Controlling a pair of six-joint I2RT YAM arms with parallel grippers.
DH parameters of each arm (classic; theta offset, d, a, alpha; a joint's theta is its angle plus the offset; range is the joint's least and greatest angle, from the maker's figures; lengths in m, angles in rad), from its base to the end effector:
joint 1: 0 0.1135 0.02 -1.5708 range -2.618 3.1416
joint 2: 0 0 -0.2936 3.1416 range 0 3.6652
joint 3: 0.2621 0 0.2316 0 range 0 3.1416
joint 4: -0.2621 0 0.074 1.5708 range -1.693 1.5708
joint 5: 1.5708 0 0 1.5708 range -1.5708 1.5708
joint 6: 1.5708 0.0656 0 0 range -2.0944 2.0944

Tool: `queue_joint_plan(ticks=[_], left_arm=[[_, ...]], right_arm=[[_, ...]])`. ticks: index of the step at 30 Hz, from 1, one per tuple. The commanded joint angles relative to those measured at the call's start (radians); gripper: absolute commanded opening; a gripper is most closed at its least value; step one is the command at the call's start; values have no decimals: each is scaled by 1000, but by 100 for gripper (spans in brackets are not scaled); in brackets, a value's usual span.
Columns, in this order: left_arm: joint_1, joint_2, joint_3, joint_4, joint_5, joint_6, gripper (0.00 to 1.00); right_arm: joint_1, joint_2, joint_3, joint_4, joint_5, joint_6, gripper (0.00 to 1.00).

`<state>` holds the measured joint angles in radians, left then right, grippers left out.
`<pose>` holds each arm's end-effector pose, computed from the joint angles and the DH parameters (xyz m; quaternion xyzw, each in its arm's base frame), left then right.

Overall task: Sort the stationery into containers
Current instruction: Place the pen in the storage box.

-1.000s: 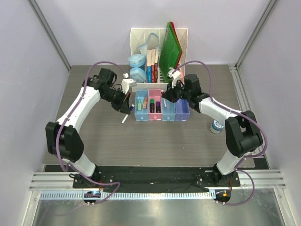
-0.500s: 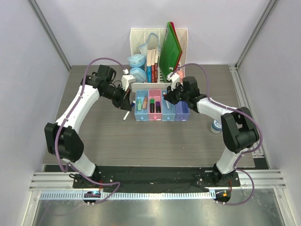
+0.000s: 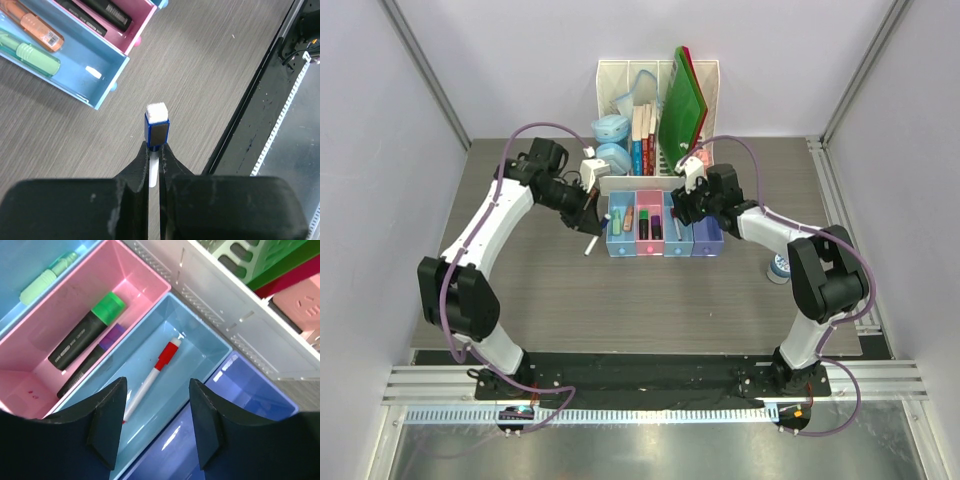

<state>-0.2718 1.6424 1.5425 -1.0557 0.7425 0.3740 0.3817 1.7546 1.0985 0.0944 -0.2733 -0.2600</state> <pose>0.2953 -0.1283 0.3318 0.3603 0.8410 -0.3447 0.2100 0.3680 0.1668 0.2402 -0.3360 0.8022 0.1481 0.4708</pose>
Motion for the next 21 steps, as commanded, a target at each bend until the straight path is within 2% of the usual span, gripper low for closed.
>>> queue_joint_plan(ticks=[1, 5, 8, 13, 21], left_arm=[[5, 13, 24, 74, 58, -43, 0], [-15, 46, 25, 221, 93, -165, 0], [-43, 88, 24, 380, 132, -309, 0], [-112, 201, 45, 627, 169, -524, 0], [-142, 422, 169, 907, 225, -851, 0]], right_arm=[[0, -95, 82, -82, 20, -15, 58], [5, -196, 185, -395, -44, -70, 59], [5, -303, 183, -505, -20, -114, 60], [2, -530, 5, -538, 75, -234, 67], [-47, -708, -190, -575, 77, -298, 71]])
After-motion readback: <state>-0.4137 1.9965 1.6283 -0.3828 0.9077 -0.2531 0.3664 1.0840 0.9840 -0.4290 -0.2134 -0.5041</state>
